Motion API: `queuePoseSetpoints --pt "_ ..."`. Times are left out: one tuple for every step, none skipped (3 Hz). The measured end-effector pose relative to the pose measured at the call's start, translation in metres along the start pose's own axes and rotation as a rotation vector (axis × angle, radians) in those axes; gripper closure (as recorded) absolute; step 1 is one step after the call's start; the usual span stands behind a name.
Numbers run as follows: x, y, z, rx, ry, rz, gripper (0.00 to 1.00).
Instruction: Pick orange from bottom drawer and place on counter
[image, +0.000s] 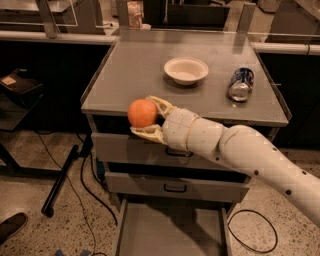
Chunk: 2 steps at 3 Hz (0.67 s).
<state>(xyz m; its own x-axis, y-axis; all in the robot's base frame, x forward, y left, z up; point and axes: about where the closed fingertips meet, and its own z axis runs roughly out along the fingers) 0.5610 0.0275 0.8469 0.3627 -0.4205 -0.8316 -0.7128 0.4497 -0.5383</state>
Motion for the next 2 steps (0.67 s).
queuePoseSetpoints --pt "-0.001 -0.003 0.000 0.004 -0.002 -0.001 1.00" --pt "-0.014 -0.024 0.009 0.021 -0.029 0.007 1.00"
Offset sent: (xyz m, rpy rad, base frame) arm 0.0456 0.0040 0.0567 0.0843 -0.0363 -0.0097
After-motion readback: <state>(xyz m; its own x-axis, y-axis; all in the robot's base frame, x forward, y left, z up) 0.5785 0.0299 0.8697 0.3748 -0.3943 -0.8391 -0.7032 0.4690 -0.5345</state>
